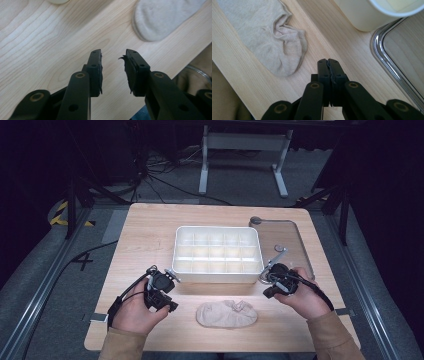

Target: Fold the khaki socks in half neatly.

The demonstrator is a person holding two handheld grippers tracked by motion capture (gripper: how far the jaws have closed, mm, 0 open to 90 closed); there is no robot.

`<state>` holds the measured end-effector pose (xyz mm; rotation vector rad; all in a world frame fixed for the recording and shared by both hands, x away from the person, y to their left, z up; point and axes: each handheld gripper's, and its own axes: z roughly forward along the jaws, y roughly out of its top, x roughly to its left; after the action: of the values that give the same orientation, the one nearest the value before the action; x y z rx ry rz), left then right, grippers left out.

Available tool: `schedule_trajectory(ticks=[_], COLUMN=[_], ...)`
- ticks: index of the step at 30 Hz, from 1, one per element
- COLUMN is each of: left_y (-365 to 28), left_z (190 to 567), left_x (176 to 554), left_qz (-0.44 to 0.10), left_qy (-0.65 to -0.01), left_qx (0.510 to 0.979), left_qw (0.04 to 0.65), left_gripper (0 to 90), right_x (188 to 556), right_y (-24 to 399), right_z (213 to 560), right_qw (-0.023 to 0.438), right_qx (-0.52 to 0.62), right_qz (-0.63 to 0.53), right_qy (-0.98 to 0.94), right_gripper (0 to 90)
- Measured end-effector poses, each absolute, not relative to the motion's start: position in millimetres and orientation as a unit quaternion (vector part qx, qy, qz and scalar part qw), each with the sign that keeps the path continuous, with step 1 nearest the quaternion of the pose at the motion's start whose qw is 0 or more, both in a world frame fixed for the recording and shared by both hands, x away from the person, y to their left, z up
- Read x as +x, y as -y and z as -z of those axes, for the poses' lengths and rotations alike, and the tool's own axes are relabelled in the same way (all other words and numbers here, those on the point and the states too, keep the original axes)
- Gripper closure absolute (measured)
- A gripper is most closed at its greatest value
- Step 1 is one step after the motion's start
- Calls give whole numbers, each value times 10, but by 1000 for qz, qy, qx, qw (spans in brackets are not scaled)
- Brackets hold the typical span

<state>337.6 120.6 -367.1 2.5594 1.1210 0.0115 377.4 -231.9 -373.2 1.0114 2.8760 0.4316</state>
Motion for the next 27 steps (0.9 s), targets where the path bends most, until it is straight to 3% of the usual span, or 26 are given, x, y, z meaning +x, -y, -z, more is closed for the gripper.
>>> schedule_trajectory(ticks=[4, 10, 27], left_y=[-1190, -1113, -911], left_z=[3656, 3673, 3792], left_x=[3370, 3321, 3360], left_qz=[8, -3, 57], left_qy=[-394, -397, -394], left_qx=[902, 898, 891], left_qw=[176, 188, 218], left_gripper=[681, 606, 654], right_x=[3734, 3673, 3420], right_y=[2257, 2115, 1580], right_z=[3728, 3748, 3980], right_qw=[43, 34, -12], right_qx=[319, 291, 217], right_qz=[-137, -160, -182], right_qy=[-937, -943, -959], right_gripper=[895, 895, 897])
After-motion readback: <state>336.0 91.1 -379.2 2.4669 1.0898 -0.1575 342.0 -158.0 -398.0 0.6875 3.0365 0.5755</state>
